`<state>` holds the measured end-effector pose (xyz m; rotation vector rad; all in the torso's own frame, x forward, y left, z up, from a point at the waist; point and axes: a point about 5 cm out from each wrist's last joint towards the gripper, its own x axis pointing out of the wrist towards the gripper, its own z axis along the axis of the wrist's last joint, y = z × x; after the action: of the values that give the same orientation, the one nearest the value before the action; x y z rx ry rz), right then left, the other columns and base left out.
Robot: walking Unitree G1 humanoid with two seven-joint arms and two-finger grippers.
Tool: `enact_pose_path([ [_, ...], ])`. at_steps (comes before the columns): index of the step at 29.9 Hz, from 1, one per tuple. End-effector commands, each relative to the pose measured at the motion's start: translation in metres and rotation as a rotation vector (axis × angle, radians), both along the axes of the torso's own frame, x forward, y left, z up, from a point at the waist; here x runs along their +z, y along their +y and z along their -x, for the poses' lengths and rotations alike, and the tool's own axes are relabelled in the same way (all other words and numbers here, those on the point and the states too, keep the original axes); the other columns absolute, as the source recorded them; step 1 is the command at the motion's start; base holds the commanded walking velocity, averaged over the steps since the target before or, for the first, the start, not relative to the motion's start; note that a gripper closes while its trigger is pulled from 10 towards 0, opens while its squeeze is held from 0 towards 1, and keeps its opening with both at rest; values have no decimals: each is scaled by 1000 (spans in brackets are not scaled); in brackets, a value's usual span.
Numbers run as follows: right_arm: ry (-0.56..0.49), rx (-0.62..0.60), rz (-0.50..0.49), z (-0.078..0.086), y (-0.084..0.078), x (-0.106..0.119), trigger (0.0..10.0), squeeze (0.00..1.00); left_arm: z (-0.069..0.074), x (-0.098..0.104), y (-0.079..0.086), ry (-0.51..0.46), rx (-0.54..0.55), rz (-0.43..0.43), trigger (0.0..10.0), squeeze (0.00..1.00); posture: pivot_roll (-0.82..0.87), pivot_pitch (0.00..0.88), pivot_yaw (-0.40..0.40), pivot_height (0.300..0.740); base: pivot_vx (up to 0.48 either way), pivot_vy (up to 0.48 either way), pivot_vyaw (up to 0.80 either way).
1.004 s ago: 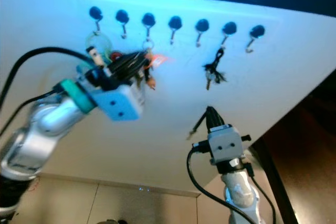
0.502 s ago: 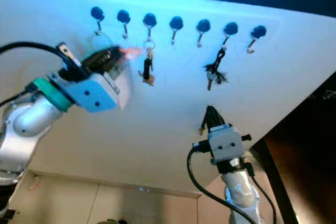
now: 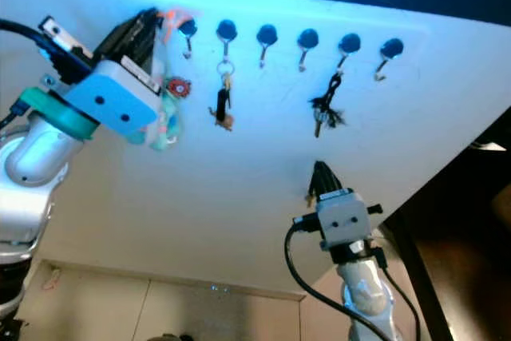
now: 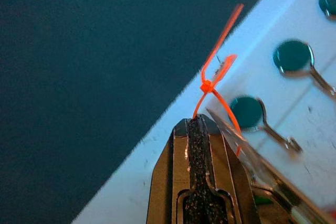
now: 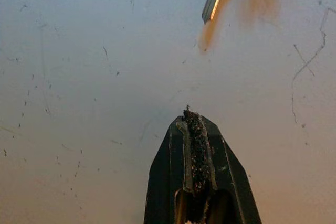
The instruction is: Hang keys on a hook
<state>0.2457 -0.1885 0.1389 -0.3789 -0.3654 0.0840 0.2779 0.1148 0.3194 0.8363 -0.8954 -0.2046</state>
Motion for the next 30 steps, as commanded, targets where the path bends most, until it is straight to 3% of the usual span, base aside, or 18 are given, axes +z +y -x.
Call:
enact_pose_path([
  [1,13,-10,-5,0,-1,-2,10000,0,-1,-5,-6,15,-16,-27,10000,0,28,0,42,740,0,0,0],
  [11,14,-7,-6,2,0,-3,10000,0,-3,-21,-15,70,-48,-103,10000,0,26,0,46,740,0,0,0],
  [22,16,-4,-6,1,0,-2,10000,0,-4,-25,-7,80,-17,-136,10000,0,31,0,46,740,0,0,0],
  [30,16,-4,-6,1,0,-2,10000,0,-4,-23,-22,54,-67,-155,10000,0,28,0,44,740,0,0,0],
])
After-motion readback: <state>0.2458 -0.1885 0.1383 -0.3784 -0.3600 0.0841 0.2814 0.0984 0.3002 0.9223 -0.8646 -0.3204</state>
